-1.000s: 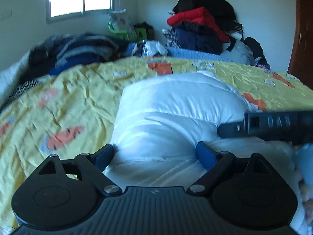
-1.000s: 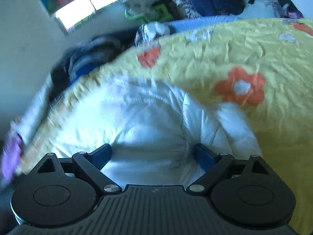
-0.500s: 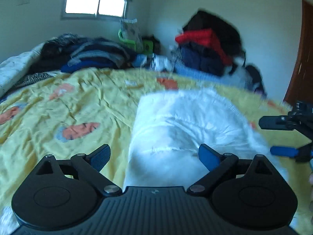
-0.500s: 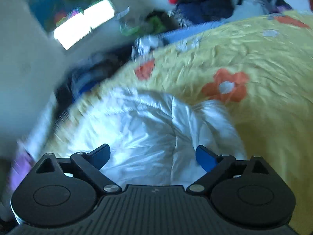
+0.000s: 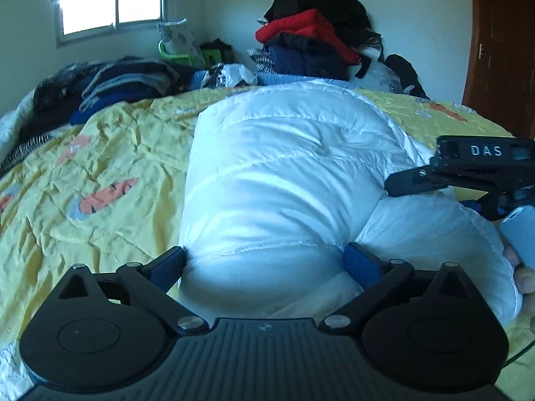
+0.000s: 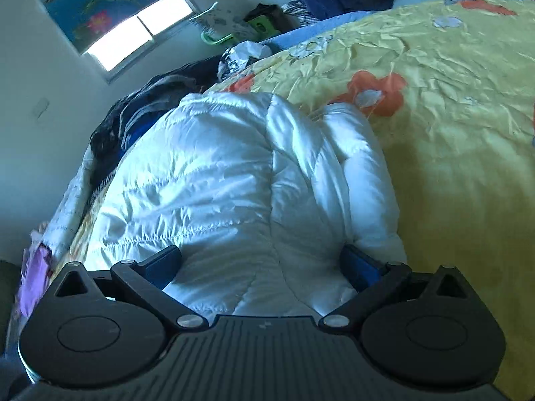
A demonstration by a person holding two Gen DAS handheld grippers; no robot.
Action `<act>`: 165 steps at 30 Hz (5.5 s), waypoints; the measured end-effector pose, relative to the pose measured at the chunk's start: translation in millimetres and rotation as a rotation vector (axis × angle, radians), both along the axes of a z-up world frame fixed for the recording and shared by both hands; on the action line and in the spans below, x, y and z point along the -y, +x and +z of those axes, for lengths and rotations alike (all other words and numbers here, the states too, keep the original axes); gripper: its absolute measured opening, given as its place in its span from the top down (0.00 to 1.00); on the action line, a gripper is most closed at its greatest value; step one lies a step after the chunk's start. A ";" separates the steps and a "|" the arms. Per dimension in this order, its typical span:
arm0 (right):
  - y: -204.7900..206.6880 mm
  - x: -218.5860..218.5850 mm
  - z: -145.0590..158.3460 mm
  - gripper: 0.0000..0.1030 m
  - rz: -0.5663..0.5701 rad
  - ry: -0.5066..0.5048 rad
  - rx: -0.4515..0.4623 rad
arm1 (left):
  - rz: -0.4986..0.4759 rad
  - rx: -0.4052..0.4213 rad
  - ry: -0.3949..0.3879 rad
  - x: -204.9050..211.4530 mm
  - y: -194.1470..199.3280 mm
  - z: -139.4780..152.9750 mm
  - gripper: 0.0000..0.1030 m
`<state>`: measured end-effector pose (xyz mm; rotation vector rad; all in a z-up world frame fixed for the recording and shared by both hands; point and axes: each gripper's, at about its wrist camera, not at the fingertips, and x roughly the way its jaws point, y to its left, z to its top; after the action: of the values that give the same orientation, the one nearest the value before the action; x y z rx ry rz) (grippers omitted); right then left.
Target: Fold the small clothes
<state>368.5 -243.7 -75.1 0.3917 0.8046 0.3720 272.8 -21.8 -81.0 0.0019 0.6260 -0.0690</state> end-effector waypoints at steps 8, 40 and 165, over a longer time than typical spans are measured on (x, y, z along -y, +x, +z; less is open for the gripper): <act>-3.5 -0.9 90.9 0.00 0.013 0.091 0.141 | 0.048 0.116 -0.083 -12.2 -44.1 28.9 0.02; 109.9 -101.7 70.6 0.05 0.300 -0.075 0.130 | -0.118 0.031 -0.027 14.7 -16.3 -4.6 0.00; -193.5 -16.9 -29.4 0.00 -0.184 -0.502 0.130 | 0.142 -0.060 0.015 1.8 -110.2 -29.4 0.00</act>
<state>175.0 -226.8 -104.6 -0.0294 0.6990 0.0165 162.6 -23.5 -110.4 -0.0304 0.6852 0.0730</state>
